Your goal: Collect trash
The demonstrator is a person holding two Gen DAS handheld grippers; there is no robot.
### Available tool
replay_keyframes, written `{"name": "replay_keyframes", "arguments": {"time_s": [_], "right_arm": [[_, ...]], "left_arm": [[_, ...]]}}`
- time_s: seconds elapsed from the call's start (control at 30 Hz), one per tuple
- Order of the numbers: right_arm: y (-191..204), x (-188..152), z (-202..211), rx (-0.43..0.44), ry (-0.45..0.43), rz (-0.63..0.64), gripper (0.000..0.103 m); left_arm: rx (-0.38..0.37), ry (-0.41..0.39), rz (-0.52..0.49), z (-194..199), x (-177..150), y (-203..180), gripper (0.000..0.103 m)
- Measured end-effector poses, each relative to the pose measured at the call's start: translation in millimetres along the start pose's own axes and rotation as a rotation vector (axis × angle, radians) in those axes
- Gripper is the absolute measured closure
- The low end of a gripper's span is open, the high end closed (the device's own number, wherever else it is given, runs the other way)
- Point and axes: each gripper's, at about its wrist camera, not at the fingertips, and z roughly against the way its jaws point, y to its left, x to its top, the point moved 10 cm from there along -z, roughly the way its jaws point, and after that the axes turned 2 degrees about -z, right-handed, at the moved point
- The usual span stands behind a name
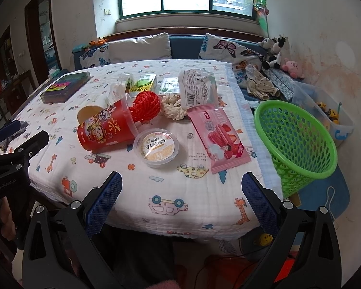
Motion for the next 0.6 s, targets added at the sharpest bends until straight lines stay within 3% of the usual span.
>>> {"name": "replay_keyframes", "arguments": {"time_s": [0.6], "right_arm": [[0.3,1.0,-0.2,0.005,-0.002,0.000,0.004]], "left_arm": [[-0.004,0.002,0.013,0.8,1.0,0.4,0.006]]}}
